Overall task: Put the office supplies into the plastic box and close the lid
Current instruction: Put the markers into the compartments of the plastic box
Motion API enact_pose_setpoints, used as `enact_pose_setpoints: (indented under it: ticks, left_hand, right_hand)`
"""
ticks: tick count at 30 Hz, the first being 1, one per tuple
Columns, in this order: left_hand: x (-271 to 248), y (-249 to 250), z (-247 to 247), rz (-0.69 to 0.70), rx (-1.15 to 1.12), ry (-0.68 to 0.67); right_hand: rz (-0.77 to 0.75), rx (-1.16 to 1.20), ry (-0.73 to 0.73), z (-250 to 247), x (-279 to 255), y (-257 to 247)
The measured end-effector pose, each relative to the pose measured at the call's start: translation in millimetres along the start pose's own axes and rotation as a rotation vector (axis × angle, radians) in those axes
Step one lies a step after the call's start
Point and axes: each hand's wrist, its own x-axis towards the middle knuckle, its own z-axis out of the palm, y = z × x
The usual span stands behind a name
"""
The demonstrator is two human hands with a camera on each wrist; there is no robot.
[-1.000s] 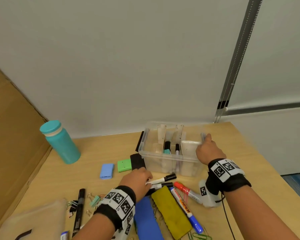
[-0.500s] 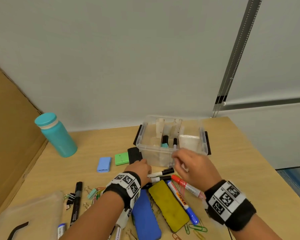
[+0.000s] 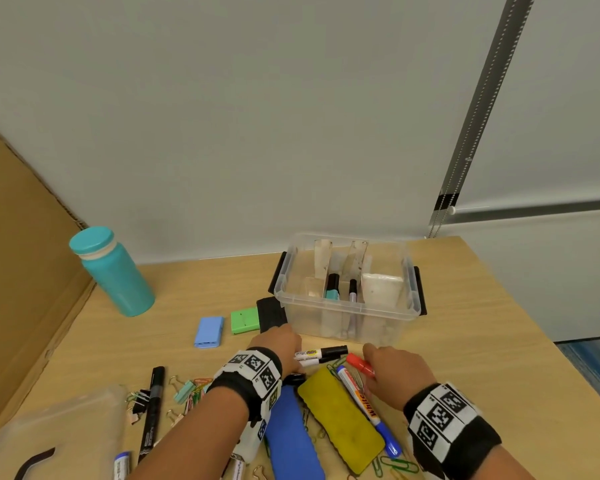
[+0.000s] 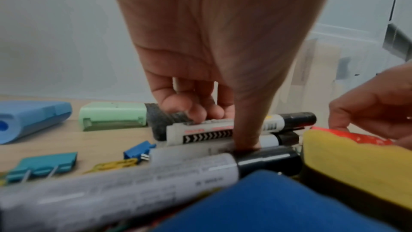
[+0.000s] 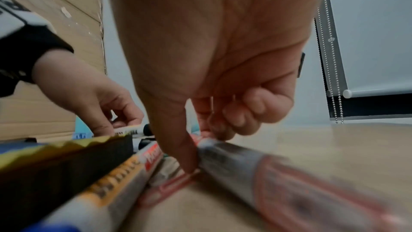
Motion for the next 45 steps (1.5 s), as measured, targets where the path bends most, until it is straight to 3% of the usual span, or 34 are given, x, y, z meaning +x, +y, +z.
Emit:
enact_pose_setpoints:
  ticks: [8,12,14,16,21,26,28,31,35,38,41,45]
  left_hand:
    - [-32.8,-22.5,-4.1,0.042,-0.149,0.141]
    - [-51.1,-40.2,-10.3,0.05,-0.231,0.221]
    - [-56.5,-48.5,-12.8,0.03,-0.271,0.25]
    - [-61.0,-53.9,-15.3,-0.01,-0.346,0.265]
    - [-67.4,-56.8,-13.9,-0.036,-0.399,0.3]
    - [-75.1,-59.7,-12.0,-0.03,-0.469,0.322]
    - [-78.6,-60.4,-10.5,-0.029,-0.485,0.331]
    - [-82.4,-58.5,-9.6,-0.031,-0.5,0.336]
    - [-83.8,-53.8,-6.5,-0.036,-0.541,0.342]
    - [-83.8,-48.1,-3.8,-0.025,-0.547,0.328]
    - [-84.2,-37.9,-7.4,0.033,-0.58,0.351]
    - [-87.7,-16.4,-26.2,0.132,-0.584,0.409]
  right_hand:
    - [-0.187,0.188,0.113,-76.3,-37.6,-7.9]
    - [-0.378,0.449,0.38,-136.5,-62.9,-15.7]
    - [-0.387,0.57,0.544,-148.5,-55.9,-15.4]
    - [-0.318,0.463,0.594,-145.3,-34.3,-15.3]
    - [-0.151,0.074,0.432,-113.6,33.4,-17.7]
    - [-0.014,-0.223,0.121,-103.2,59.7,-17.3]
    - [-0.02,-0.164,0.121,-99.5,57.9,-14.3]
    - [-0.005,0.031,0.269,-90.8,49.7,-1.1]
    - [0.193,0.169,0.483,-75.0,41.9,27.9]
    - [0.311,0.265,0.428,-60.7,46.8,43.8]
    - [0.309,0.515,0.384,-51.7,51.7,47.0]
    - [0.32,0.549,0.395,-49.9,52.1,47.8]
